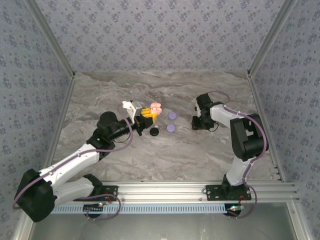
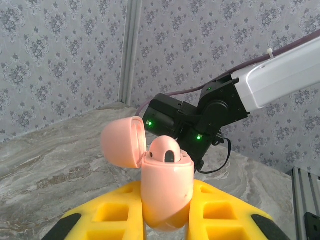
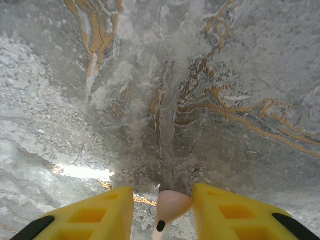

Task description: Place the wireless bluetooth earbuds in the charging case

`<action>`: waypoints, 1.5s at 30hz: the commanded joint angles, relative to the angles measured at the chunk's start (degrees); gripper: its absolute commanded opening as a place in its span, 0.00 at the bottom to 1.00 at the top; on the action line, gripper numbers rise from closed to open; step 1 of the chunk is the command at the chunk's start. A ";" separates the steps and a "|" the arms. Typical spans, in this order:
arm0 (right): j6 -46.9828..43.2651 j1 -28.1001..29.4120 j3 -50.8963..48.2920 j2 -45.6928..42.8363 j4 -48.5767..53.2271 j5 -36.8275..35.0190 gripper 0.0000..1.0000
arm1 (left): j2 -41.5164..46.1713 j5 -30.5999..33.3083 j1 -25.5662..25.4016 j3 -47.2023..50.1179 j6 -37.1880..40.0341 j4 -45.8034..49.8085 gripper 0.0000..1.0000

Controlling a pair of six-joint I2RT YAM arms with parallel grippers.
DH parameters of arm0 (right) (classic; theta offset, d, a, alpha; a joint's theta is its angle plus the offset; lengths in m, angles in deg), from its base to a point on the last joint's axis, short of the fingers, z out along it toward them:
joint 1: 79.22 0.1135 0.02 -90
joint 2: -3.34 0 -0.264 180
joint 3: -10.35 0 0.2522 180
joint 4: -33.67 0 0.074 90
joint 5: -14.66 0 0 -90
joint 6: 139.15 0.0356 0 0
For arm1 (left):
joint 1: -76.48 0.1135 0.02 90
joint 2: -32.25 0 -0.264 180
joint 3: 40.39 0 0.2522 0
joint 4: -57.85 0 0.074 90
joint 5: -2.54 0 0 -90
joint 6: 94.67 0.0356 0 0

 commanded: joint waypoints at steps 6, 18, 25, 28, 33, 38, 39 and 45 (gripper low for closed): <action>0.63 0.96 -0.19 0.37 1.97 -2.65 0.38 | 0.97 1.21 -0.52 -1.65 1.18 -0.05 0.00; 0.20 2.46 0.08 -3.23 1.65 -0.39 0.24 | 2.63 1.65 -0.52 -1.04 1.20 0.97 0.00; 2.55 3.39 0.22 -18.74 0.52 3.79 0.23 | 2.21 1.43 -0.52 -0.55 0.59 -1.05 0.00; 4.61 4.10 1.27 -26.07 -0.65 6.47 0.24 | 1.61 1.12 -0.52 -0.37 0.18 -2.36 0.00; 9.24 7.09 1.74 -35.81 -8.59 14.70 0.23 | 0.09 0.33 -0.52 -0.02 -0.71 -5.32 0.00; 10.08 14.90 3.07 -38.96 -15.70 15.98 0.23 | -1.10 -0.62 -0.61 -0.02 -1.48 -7.25 0.00; 10.19 16.58 3.07 -39.11 -17.00 15.29 0.23 | -1.10 -0.68 -0.67 -0.02 -1.60 -7.36 0.00; 11.88 22.96 1.38 -38.93 -26.05 10.09 0.24 | -1.13 -0.82 -0.95 0.26 -1.61 -7.69 0.00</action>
